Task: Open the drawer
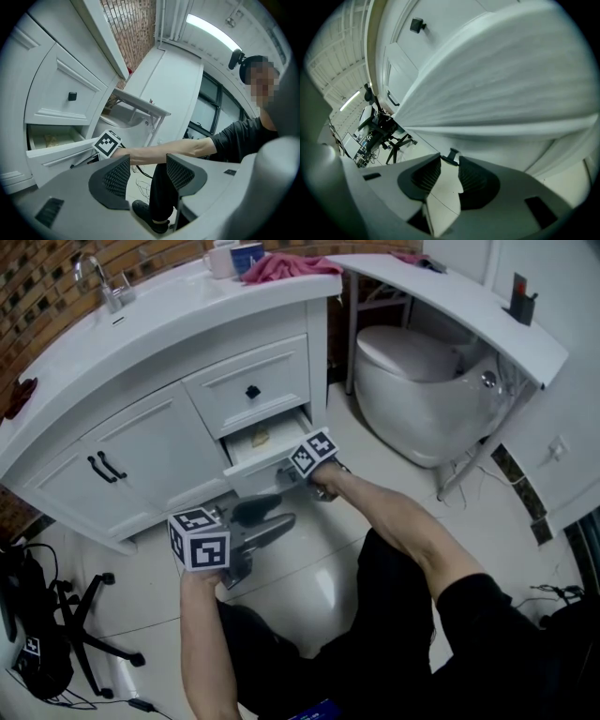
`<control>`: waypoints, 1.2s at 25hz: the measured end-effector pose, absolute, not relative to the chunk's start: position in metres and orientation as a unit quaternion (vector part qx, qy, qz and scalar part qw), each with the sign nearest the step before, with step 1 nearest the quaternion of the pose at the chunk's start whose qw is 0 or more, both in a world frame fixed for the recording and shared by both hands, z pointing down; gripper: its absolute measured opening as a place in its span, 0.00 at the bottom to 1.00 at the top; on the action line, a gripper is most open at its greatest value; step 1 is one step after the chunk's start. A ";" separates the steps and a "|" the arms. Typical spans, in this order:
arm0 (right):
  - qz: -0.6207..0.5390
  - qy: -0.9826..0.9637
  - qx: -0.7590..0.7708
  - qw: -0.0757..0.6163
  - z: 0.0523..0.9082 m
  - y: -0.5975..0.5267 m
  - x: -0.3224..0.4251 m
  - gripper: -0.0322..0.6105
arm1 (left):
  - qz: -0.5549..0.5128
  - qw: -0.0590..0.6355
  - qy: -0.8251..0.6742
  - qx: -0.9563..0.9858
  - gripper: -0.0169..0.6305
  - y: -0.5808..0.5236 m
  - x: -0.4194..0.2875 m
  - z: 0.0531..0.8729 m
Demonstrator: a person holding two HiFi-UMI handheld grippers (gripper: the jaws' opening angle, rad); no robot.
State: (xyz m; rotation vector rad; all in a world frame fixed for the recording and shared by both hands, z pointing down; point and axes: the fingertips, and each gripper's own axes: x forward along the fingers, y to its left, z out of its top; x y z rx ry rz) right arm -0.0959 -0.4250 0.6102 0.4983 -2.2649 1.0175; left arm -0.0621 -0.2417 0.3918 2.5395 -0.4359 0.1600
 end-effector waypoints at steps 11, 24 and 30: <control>0.373 -0.853 0.176 0.320 0.610 -0.408 -0.090 0.25 | 0.049 0.276 -0.164 0.946 0.40 -0.230 -0.062 0.384; 0.353 -0.854 0.170 0.343 0.610 -0.394 -0.084 0.25 | 0.062 0.264 -0.172 0.947 0.40 -0.218 -0.056 0.381; 0.344 -0.853 0.169 0.353 0.610 -0.387 -0.083 0.24 | 0.068 0.259 -0.177 0.947 0.40 -0.212 -0.057 0.382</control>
